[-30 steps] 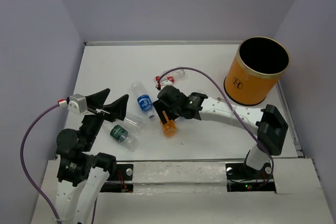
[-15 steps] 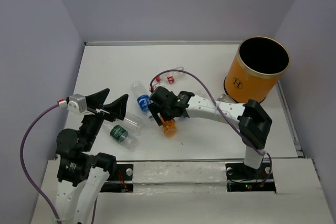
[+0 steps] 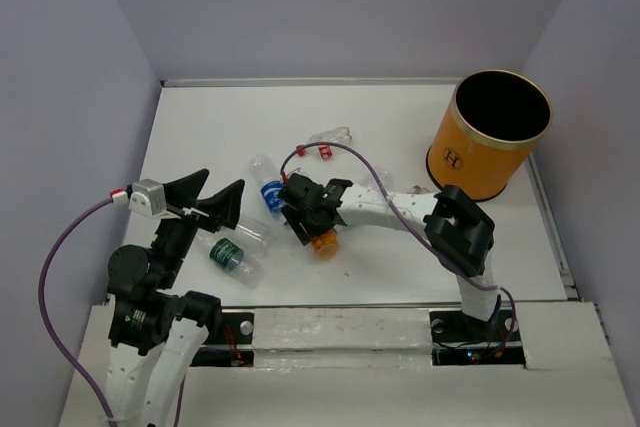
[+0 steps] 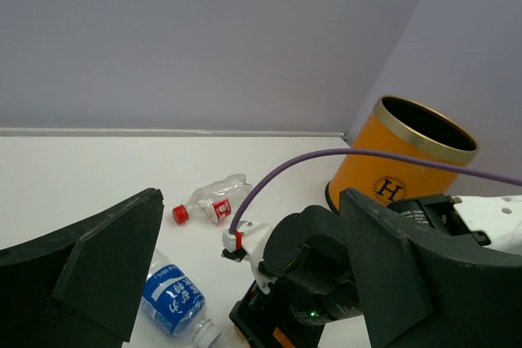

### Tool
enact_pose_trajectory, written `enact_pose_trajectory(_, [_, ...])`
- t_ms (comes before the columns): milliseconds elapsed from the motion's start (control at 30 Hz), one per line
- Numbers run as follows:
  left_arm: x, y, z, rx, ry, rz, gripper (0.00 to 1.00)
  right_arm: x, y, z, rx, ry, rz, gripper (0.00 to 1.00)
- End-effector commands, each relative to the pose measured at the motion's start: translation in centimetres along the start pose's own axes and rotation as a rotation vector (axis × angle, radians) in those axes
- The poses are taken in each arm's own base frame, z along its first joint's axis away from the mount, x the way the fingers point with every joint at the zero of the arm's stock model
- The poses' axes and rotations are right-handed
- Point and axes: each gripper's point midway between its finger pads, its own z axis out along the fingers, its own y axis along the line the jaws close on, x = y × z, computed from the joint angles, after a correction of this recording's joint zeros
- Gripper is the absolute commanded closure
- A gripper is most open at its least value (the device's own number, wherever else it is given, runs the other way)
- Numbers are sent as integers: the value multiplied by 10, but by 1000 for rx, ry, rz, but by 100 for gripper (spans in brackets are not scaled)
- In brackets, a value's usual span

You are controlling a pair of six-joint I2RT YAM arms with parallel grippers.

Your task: Put the plastic bottles in the bin

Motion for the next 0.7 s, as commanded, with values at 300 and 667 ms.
enact_pose_trajectory(300, [-18, -7, 0, 20, -49, 22, 1, -27, 10, -21, -30, -130, 50, 69])
enact_pose_trajectory(667, [-15, -7, 3, 25, -32, 19, 1, -107, -69, -181, 71, -558, 172, 72])
